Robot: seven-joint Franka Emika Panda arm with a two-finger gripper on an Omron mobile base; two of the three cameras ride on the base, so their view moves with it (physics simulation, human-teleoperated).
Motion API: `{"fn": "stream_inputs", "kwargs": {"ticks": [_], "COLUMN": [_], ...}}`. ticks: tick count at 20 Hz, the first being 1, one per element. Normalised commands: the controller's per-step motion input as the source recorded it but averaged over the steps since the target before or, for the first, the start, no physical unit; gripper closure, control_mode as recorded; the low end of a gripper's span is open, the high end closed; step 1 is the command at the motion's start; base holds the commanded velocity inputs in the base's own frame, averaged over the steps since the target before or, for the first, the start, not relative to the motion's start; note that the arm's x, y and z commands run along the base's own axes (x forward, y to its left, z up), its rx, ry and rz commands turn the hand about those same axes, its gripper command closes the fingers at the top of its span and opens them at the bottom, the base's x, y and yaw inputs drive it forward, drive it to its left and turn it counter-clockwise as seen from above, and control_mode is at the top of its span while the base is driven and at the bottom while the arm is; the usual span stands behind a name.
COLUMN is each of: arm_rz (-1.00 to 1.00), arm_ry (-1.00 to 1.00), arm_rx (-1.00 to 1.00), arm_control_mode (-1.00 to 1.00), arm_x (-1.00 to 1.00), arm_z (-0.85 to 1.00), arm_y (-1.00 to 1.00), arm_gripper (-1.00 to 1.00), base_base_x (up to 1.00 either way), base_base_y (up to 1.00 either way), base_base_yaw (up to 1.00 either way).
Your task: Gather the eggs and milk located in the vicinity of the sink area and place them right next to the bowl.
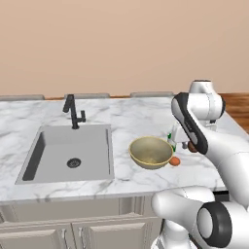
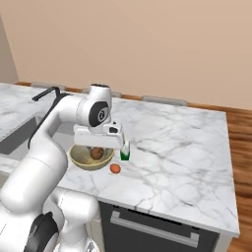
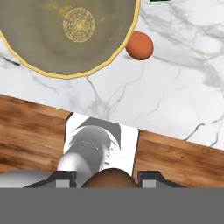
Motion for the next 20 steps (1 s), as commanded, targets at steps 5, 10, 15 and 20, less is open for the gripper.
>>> {"fn": "stream_inputs", "kwargs": {"ticks": [5,10,15,20], "arm_rz": [0.00,0.00,0.00,0.08], "arm_ry": [0.00,0.00,0.00,-0.01], "arm_rx": [0.00,0.00,0.00,0.00], "arm_control_mode": [1.00,1.00,1.00,-1.00], "arm_x": [0.00,0.00,0.00,0.04], "arm_z": [0.00,0.00,0.00,-0.01], "arm_y": [0.00,0.00,0.00,-0.21], "arm_gripper": [1.00,1.00,1.00,1.00], "base_base_x": [0.14,0.01,0.00,0.00], "base_base_y": [-0.17,-0.01,0.00,0.00], "base_base_yaw": [0.03,0.02,0.00,0.00]}}
